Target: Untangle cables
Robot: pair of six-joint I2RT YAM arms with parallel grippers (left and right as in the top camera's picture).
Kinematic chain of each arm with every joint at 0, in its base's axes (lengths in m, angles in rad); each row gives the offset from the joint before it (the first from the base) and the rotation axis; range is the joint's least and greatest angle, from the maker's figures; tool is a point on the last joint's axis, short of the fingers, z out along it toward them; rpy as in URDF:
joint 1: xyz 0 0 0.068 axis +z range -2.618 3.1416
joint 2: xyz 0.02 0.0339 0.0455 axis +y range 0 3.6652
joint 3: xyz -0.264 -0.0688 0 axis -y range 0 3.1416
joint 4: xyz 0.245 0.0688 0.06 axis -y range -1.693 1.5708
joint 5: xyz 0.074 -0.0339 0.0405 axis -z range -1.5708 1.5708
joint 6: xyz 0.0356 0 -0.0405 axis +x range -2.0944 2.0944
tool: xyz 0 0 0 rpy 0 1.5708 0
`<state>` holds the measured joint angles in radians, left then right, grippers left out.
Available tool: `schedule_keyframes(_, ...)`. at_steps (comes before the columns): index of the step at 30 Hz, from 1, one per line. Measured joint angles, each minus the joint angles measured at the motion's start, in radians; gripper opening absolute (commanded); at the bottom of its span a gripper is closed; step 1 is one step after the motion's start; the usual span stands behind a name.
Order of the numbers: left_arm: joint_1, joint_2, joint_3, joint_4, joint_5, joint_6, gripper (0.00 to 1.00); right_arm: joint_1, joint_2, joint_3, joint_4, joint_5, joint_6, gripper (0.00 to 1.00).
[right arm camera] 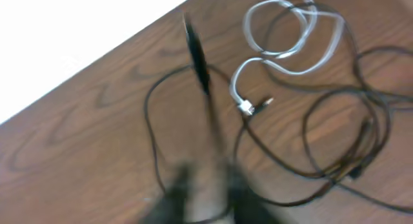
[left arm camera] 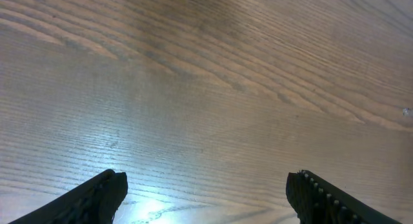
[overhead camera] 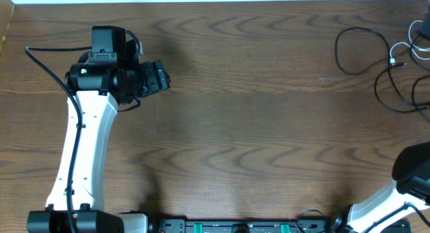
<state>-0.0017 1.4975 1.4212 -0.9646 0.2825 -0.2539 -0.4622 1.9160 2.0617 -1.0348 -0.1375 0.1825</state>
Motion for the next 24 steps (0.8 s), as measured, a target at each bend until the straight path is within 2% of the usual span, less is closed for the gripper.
schedule_keyframes(2,0.0,0.0,0.0,0.0,0.0,0.0,0.85,-0.032,0.0,0.0,-0.004,0.0,0.0,0.84)
schedule_keyframes(3,0.0,0.0,0.0,0.0,0.0,0.0,0.85,-0.041,0.0,0.0,-0.01,0.0,0.0,0.9)
schedule_keyframes(4,0.0,0.0,0.0,0.0,0.0,0.0,0.85,-0.048,0.0,0.0,-0.021,0.0,0.0,0.92)
schedule_keyframes(7,0.0,0.0,0.0,0.0,0.0,0.0,0.85,-0.053,0.0,0.0,-0.056,-0.004,-0.001,0.93)
schedule_keyframes(12,0.0,0.0,0.0,0.0,0.0,0.0,0.86,-0.043,0.0,0.0,-0.125,-0.082,-0.018,0.88)
schedule_keyframes(14,0.0,0.0,0.0,0.0,0.0,0.002,0.94,-0.033,0.0,0.0,-0.158,-0.132,-0.037,0.87)
schedule_keyframes(17,0.0,0.0,0.0,0.0,0.0,0.003,0.97,-0.005,-0.008,0.0,-0.217,-0.201,-0.068,0.87)
schedule_keyframes(24,0.0,0.0,0.0,0.0,0.0,0.003,0.98,0.107,-0.165,-0.003,-0.355,-0.291,-0.169,0.91)
